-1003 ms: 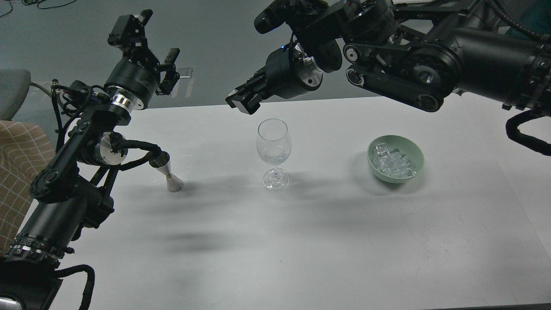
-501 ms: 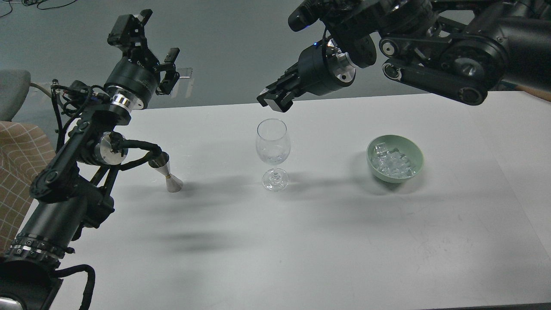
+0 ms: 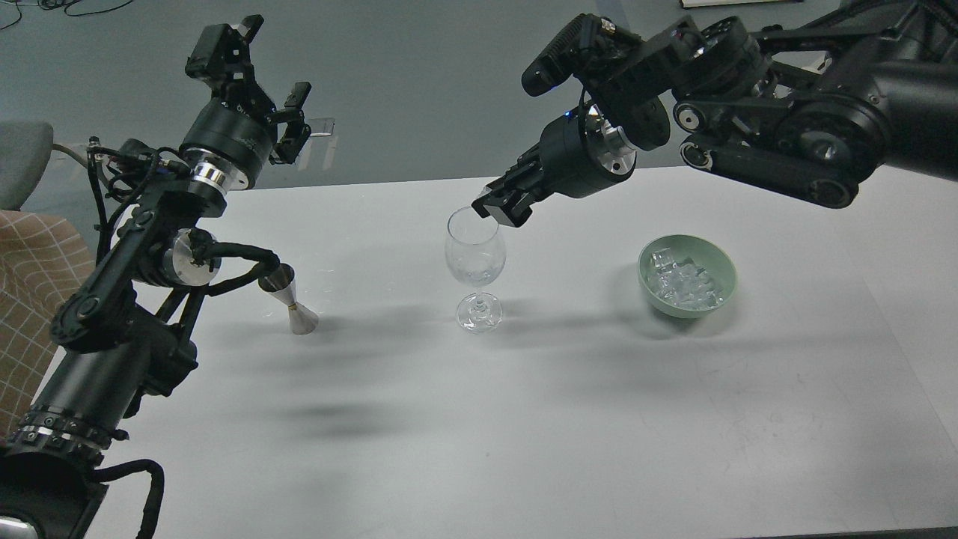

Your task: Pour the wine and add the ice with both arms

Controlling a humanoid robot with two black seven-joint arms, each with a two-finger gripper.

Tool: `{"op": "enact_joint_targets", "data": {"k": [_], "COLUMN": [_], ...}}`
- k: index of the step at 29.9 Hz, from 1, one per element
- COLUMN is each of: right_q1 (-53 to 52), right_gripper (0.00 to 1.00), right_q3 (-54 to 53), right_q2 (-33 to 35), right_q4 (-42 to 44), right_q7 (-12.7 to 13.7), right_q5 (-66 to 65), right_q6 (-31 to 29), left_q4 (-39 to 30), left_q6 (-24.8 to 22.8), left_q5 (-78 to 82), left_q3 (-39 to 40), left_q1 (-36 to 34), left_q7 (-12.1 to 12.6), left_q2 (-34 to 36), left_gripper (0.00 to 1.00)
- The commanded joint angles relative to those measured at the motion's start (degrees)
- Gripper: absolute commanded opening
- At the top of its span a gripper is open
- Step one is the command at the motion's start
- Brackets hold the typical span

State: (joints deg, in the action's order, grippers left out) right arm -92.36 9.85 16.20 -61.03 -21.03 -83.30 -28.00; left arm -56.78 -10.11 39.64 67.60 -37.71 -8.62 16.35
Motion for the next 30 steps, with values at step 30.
{"op": "enact_joint_targets", "data": {"k": [30], "right_q1": [1.9], "right_gripper": [0.24], "right_q3": [0.3], "right_q2": [-6.0], "right_q4": [5.4], "right_q7": [0.7], "right_q5": [0.1], "right_q6": [0.0], "left_q4": [0.0], "left_q6": [0.0], "left_q5": [-0.1], "left_q3": [0.8], "left_q1": [0.0], "left_q7": [0.0], "left_q2": [0.1], "left_gripper": [0.98]}}
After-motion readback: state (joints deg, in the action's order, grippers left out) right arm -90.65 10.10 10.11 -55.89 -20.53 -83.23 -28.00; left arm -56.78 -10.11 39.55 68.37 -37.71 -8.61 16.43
